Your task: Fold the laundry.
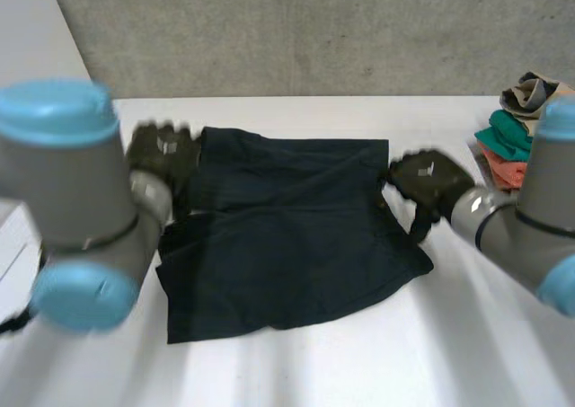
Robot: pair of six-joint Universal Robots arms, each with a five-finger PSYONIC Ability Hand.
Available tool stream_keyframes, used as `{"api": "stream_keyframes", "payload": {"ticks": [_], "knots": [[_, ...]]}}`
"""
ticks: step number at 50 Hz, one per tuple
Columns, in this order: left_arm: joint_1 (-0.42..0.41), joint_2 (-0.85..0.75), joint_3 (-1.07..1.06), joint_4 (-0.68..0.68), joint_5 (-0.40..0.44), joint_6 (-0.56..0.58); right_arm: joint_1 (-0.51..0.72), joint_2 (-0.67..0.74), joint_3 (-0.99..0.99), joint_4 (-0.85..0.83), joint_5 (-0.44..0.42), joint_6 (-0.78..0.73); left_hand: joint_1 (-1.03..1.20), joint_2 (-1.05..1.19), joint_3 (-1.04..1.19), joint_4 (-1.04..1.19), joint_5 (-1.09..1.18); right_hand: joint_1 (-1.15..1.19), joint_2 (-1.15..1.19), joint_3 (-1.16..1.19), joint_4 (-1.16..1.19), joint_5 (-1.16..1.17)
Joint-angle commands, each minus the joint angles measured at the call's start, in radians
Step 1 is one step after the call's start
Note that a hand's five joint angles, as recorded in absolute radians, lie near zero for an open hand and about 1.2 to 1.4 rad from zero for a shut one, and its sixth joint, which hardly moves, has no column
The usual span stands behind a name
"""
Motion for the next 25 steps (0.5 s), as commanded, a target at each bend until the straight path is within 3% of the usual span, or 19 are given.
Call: {"api": "stream_keyframes", "payload": {"ticks": [1,10,13,14,17,21,25], "knots": [[-0.065,0.121,-0.324,0.04,0.06,0.009,0.0,0.007,0.133,-0.046,-0.04,-0.062,0.146,0.14,0.137,0.141,0.14,0.09,0.105,0.084,0.082,0.075],[-0.077,0.113,-0.486,0.105,0.066,0.007,0.005,0.041,0.219,-0.244,-0.045,-0.07,0.149,0.143,0.14,0.144,0.144,0.383,0.398,0.377,0.376,0.368],[-0.074,0.088,-0.507,0.145,0.066,0.01,0.005,0.072,0.219,-0.272,-0.042,-0.082,0.149,0.143,0.14,0.144,0.144,0.722,0.738,0.716,0.715,0.707],[-0.074,0.082,-0.51,0.155,0.066,0.012,0.001,0.076,0.219,-0.278,-0.041,-0.096,0.155,0.149,0.146,0.15,0.149,1.028,1.043,1.022,1.021,1.013],[-0.073,0.067,-0.512,0.199,0.066,0.012,-0.005,0.073,0.219,-0.278,-0.037,-0.117,0.301,0.295,0.292,0.296,0.296,1.031,1.046,1.025,1.024,1.016],[-0.073,0.042,-0.513,0.25,0.065,0.016,-0.015,0.072,0.232,-0.276,-0.03,-0.125,0.656,0.65,0.647,0.651,0.651,1.031,1.046,1.025,1.024,1.016],[-0.074,0.019,-0.519,0.28,0.062,0.018,-0.015,0.018,0.268,-0.266,-0.021,-0.125,1.175,1.169,1.165,1.17,1.169,1.031,1.046,1.025,1.024,1.016]]}}
